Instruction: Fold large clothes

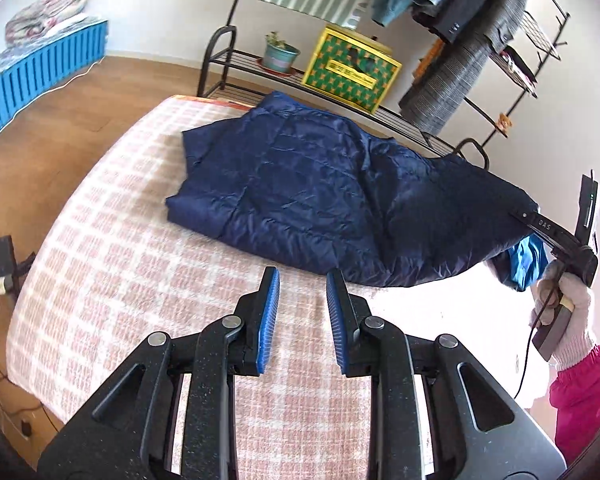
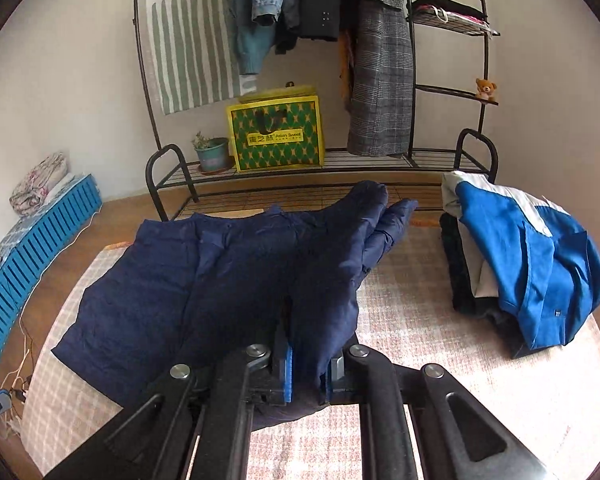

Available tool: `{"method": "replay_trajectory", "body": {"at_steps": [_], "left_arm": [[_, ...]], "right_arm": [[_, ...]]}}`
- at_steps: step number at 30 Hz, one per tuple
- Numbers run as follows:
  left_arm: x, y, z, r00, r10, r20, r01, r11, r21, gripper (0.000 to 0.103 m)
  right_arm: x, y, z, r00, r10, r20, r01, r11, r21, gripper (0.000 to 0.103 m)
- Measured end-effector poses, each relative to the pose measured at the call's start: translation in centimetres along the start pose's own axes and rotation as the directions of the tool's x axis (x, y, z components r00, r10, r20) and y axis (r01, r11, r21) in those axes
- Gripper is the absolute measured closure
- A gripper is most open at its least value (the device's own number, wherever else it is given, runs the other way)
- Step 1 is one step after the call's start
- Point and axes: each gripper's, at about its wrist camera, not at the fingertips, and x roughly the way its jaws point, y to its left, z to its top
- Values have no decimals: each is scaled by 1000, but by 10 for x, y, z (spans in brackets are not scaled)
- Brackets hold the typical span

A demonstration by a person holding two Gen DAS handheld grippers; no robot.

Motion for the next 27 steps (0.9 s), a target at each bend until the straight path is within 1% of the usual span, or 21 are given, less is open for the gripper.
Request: {"method": "replay_trajectory", "body": {"at_steps": [2, 4, 7, 10, 14, 16, 18, 21, 23, 26, 27], "left_arm": [[-4, 21, -2, 1000, 15, -2, -16, 997, -69, 79], [-8, 35, 2, 1000, 4, 6, -3, 992, -123, 79], [-21, 42, 8, 999, 4, 51, 3, 990, -138, 79], [-34, 46, 12, 996, -9, 87, 22, 989, -147, 79], [-49, 60, 18, 992, -11, 127, 33, 984, -173, 79], [-57, 73, 20, 989, -3, 151, 35, 977, -209, 79], [-67, 88, 22, 984, 5, 178, 40, 967, -251, 79], [-79, 107, 24, 975, 41, 219, 27, 954, -299, 79], [-83, 118, 25, 971, 60, 233, 20, 946, -324, 79], [-85, 129, 25, 969, 73, 235, 13, 938, -347, 79], [-86, 132, 25, 969, 78, 235, 10, 937, -350, 79]], "right_arm": [[-5, 19, 9, 1000, 12, 18, -11, 999, -39, 95], [-10, 44, 18, 999, 30, 41, -26, 996, -90, 95], [-15, 89, 28, 995, 73, 69, -60, 983, -175, 96], [-13, 140, 32, 989, 131, 74, -109, 962, -252, 96], [0, 208, 27, 975, 218, 43, -193, 926, -325, 96], [10, 243, 20, 967, 254, 24, -228, 902, -368, 97], [24, 274, 9, 955, 295, -19, -278, 873, -401, 97], [51, 324, -17, 934, 342, -103, -352, 832, -430, 97], [74, 352, -41, 913, 366, -182, -408, 805, -430, 98], [113, 385, -79, 876, 362, -318, -472, 778, -415, 98], [121, 393, -91, 874, 347, -339, -472, 773, -425, 98]]}}
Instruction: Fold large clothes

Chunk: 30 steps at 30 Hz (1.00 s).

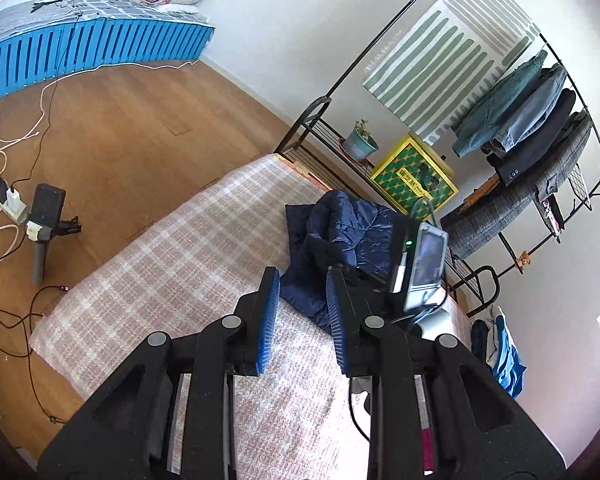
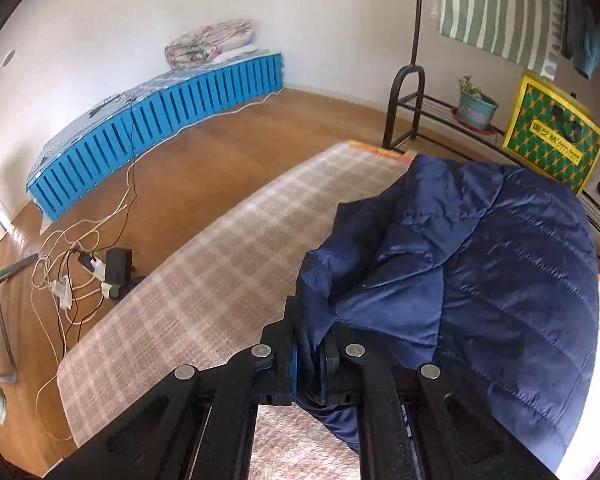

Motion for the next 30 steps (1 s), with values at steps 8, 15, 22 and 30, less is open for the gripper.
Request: {"method": "replay_trajectory", "body": {"at_steps": [8, 15, 22, 30], "left_arm": [[-2, 9, 3, 1000, -1, 4, 1, 1000, -9, 79], [-2, -4, 3, 999, 37, 14, -37, 998, 58, 79], [46, -45, 20, 996, 50, -74, -31, 969, 245, 70], [172, -73, 32, 979, 92, -181, -27, 943, 332, 65]], "right_arm": [[23, -3, -8, 997, 72, -32, -72, 997, 25, 91], [-48, -26, -15, 963, 255, 83, -262, 960, 97, 62], [-122, -110, -60, 982, 88, 169, -129, 959, 251, 45], [-128, -205, -98, 993, -58, 104, 4, 888, 460, 32]]}}
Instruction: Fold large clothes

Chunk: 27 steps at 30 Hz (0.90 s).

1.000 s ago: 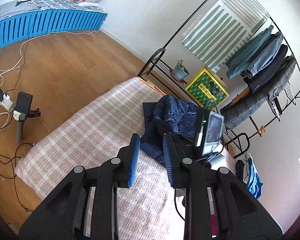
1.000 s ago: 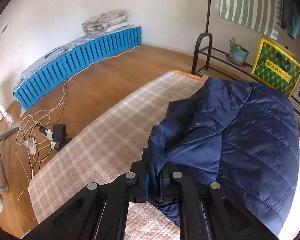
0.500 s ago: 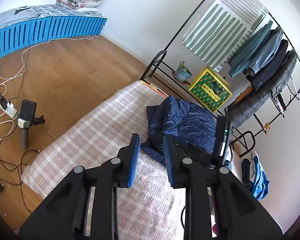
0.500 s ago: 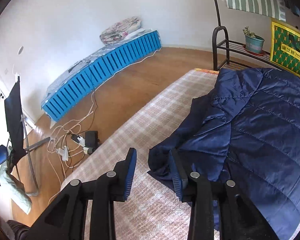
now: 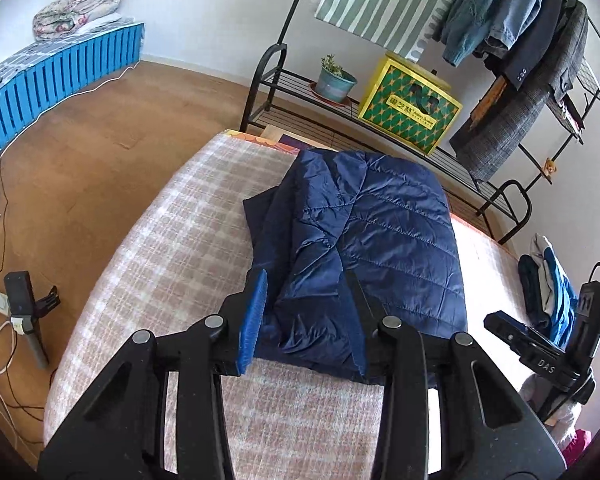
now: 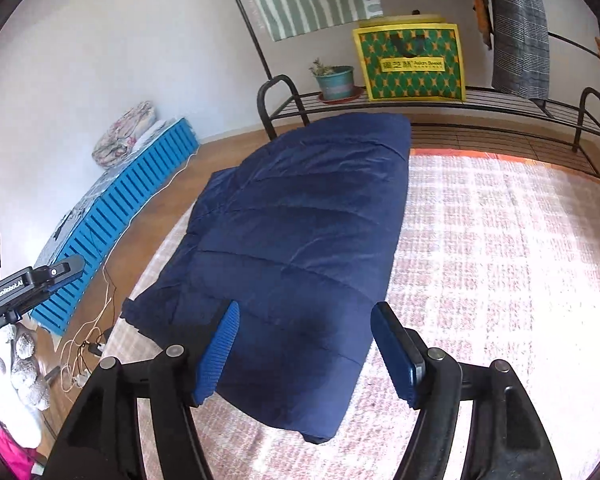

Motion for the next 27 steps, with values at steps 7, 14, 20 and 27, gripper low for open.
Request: {"method": "replay_trajectory", "body": {"at_steps": [7, 14, 20, 27], "left_arm": [[93, 13, -19, 983, 80, -168, -73, 996, 49, 65], [124, 46, -46, 972, 90, -218, -97, 995, -20, 41], [102, 41, -31, 979, 101, -178, -103, 995, -2, 43], [113, 71, 19, 966, -170, -193, 130, 971, -202, 25]], "right_arm": [[18, -14, -3, 999, -23, -34, 23, 1000, 4, 26], [45, -16, -14, 994, -1, -105, -1, 1000, -15, 21], [52, -30, -10, 990, 84, -117, -77, 995, 58, 21], [62, -62, 17, 984, 160, -77, -144, 973, 180, 18]]}}
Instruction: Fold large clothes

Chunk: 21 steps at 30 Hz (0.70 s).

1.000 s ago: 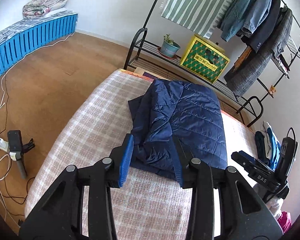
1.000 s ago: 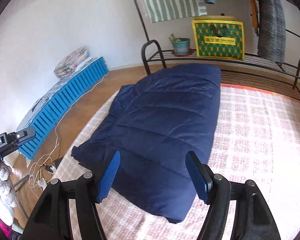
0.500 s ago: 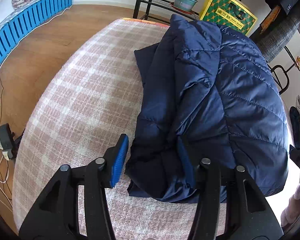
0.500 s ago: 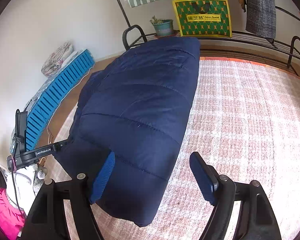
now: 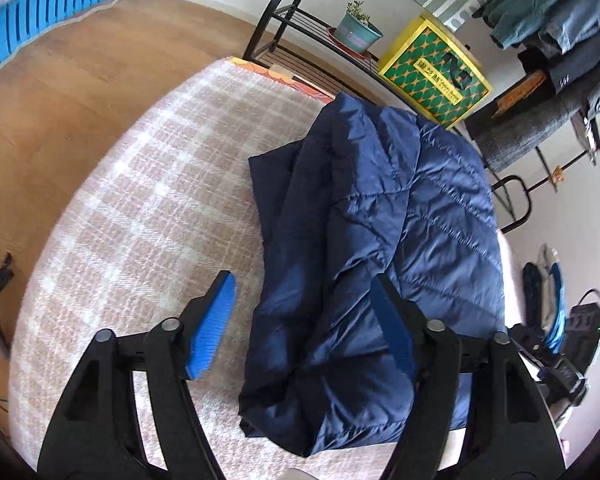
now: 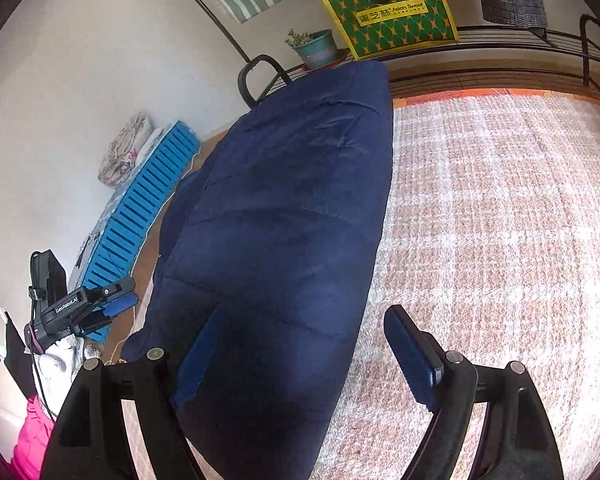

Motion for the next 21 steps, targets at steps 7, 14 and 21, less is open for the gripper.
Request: {"method": "replay_trajectory", "body": {"at_steps": [7, 14, 21], "left_arm": [[35, 51, 43, 980, -195, -40, 180, 954, -239, 25], [64, 74, 56, 962, -272, -38, 246, 915, -321, 25], [74, 74, 70, 945, -326, -38, 298, 899, -320, 24]], "right_arm": [[26, -28, 25, 998, 57, -11, -56, 992, 116, 18], [55, -24, 49, 999, -39, 20, 36, 992, 120, 20], [73, 5, 63, 993, -108, -47, 106, 993, -55, 21]]}}
